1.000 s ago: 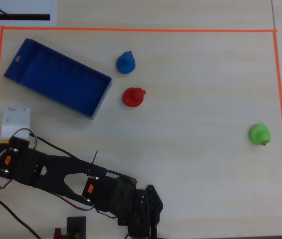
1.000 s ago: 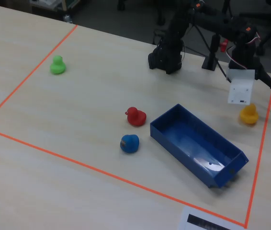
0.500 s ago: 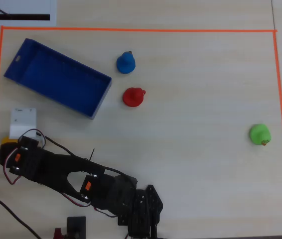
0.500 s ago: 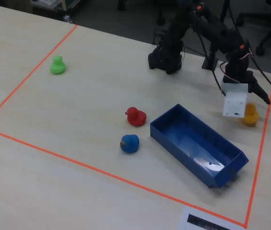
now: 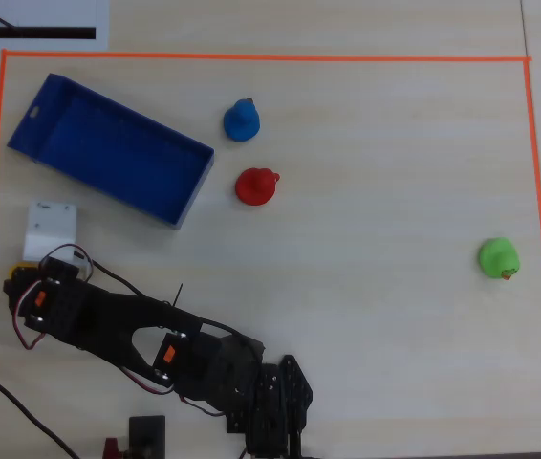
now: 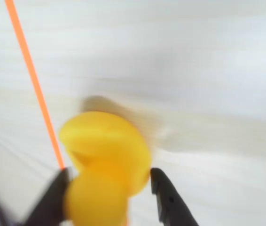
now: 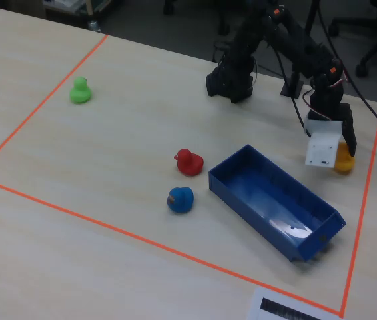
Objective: Grasp yellow duck and put it into box.
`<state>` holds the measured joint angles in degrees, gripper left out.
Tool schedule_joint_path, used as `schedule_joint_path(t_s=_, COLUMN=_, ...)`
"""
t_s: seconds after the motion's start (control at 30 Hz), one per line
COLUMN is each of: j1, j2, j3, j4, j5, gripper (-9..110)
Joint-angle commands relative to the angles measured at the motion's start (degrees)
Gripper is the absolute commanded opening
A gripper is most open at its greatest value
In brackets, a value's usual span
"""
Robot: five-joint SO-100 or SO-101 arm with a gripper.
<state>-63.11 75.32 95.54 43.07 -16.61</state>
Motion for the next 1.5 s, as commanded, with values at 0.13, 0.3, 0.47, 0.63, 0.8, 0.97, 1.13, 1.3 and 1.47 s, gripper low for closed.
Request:
schedule_joint_path(t_s=0.13, j1=-1.32, j2=0.70, j3=-0.44, j4=1.32, j5=1.49, gripper=0)
schedule_joint_path(t_s=0.3, j1=2.72, j2=6.59, j3=-3.08, j4=8.70, j5=2.20, gripper=0)
schedule_joint_path(t_s=0.47, j1=17.31, j2=18.11, j3=-15.82, j4=24.70, j5=-4.66, gripper=0)
schedule_joint_path(t_s=0.63, j1=37.00, j2=23.73, j3=-27.42, j4=29.79, j5=-15.56, gripper=0)
schedule_joint_path(t_s=0.8, j1=46.67, j2=26.72, j3=-21.27, j4=27.33, j5=-21.88, gripper=0)
schedule_joint_path(t_s=0.97, j1=46.32, j2=28.65, j3=-4.13, j4=19.95, j5=-19.16, gripper=0)
schedule_joint_path(t_s=1.13, j1=39.64, j2=31.03, j3=6.59, j4=14.41, j5=-12.22, gripper=0)
schedule_joint_path(t_s=1.3, j1=33.66, j2=29.27, j3=6.15, j4=12.13, j5=-6.94, gripper=0)
schedule_joint_path(t_s=1.47, j1=32.61, j2=25.14, j3=6.50, j4=7.38, j5=-6.59, gripper=13)
